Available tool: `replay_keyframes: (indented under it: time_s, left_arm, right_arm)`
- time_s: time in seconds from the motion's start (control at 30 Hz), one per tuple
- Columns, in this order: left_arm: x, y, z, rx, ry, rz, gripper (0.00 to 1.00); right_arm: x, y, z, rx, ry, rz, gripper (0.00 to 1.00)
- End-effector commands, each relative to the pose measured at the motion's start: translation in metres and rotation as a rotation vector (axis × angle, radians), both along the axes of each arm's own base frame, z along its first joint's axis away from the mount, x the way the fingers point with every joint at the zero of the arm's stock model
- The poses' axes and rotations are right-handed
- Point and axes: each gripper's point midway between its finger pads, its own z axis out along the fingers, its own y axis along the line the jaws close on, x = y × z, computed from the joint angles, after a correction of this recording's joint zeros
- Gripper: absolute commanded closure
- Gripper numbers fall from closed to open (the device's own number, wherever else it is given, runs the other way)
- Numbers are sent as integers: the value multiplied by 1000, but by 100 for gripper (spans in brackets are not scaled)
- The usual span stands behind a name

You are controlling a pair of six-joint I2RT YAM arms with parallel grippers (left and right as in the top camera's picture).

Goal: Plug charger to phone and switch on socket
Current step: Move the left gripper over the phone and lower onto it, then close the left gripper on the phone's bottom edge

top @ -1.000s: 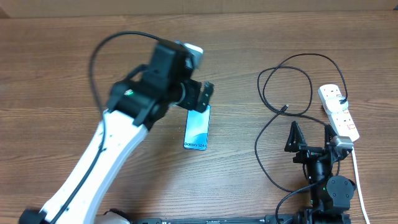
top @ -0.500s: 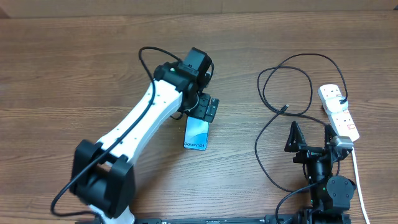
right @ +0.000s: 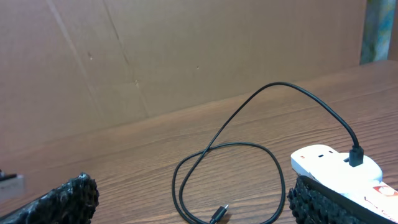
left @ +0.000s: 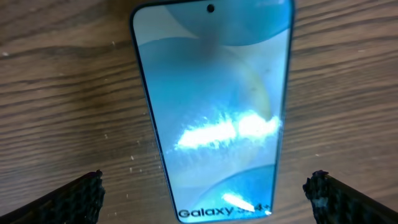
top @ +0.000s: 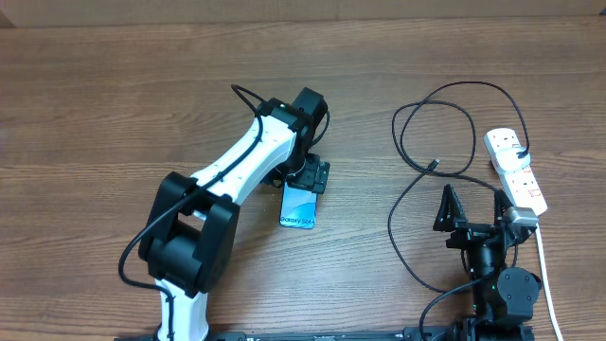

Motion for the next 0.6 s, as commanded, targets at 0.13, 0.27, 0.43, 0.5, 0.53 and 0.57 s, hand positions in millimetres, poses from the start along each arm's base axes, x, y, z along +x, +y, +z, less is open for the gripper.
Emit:
replay_keyframes:
  time_s: [0.13, 0.27, 0.43, 0.5, 0.53, 0.57]
  left_arm:
    - [-1, -1, -25, 38, 52, 24, 1]
    - [-3, -2, -32, 47, 63, 48, 0]
    - [-4, -6, -32, 48, 61, 69, 1]
    - [-5, -7, -32, 50, 61, 87, 0]
    - [-6, -8, -32, 50, 61, 99, 0]
    - [-6, -8, -32, 51, 61, 105, 1]
  right_arm:
    - [0, 0, -1, -1, -6, -2, 0]
    - [0, 0, -1, -1, -6, -2, 0]
    - [0, 0, -1, -1, -6, -2, 0]
    - [0, 0, -1, -1, -6, -2, 0]
    - [0, 0, -1, -1, -6, -2, 0]
    - [0, 0, -1, -1, -6, -2, 0]
